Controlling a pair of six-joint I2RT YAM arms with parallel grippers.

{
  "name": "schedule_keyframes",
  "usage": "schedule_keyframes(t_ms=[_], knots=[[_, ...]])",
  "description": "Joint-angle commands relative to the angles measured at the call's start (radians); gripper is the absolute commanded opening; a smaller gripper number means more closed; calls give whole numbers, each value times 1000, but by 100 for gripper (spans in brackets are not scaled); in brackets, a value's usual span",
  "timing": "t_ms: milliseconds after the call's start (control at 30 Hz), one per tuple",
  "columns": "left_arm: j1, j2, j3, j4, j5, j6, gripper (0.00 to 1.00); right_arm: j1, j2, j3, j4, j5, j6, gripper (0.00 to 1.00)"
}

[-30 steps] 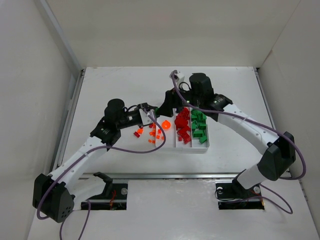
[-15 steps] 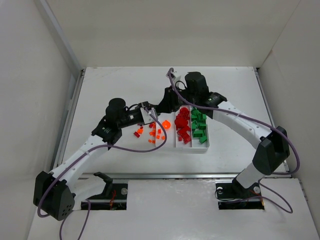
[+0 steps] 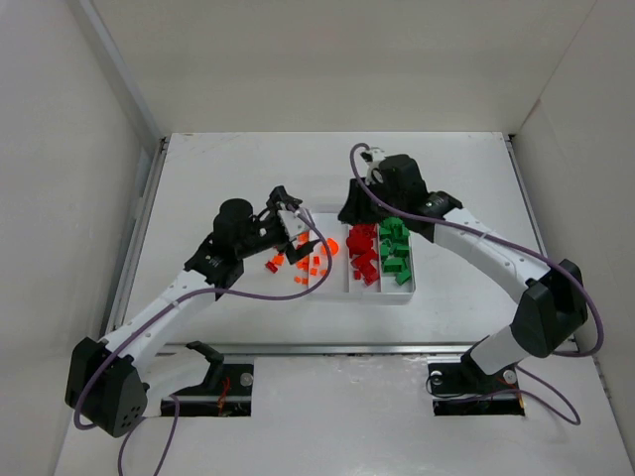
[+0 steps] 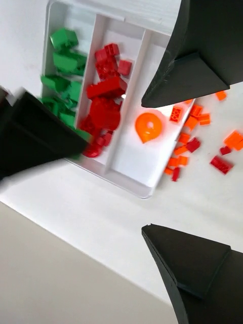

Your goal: Sort the legos into containers by color

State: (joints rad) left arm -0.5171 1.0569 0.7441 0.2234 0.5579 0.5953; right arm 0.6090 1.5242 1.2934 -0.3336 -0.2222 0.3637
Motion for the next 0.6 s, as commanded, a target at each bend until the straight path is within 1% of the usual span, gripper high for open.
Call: schedule_keyframes(t_ms=[0,33,67,100,167,233,400,467,533,567], knots=[[-4,-15,-47,-13,-216,-136,100,-87,-51,-83,-137,271,46,0],[-4,-15,-58,-13,-258,-150,100,-110,-52,-100,-166,343,46,0],[-4,-15,-80,-24,-333,-182,100,-120,-52,-123,-183,380,55,0],[-4,-15,-90,-33,-363,-183,100,-120,-52,-123,-197,411,55,0],[-4,-15,-100,-45,-398,-203,100,-155,-29,-134,-225,443,55,0],[-4,-15,-127,-58,-408,-203,100,-155,10,-134,-237,452,28,0],[-4,-15,-187,-24,-420,-56,100,-155,62,-112,-237,452,-5,0],[8,-15,-196,-24,-420,-20,100,-155,88,-101,-246,442,-15,6],[8,-15,-196,-41,-392,38,100,-155,97,-92,-258,442,-16,20],[8,-3,-196,-54,-379,49,100,-155,97,-92,-268,442,-16,35]])
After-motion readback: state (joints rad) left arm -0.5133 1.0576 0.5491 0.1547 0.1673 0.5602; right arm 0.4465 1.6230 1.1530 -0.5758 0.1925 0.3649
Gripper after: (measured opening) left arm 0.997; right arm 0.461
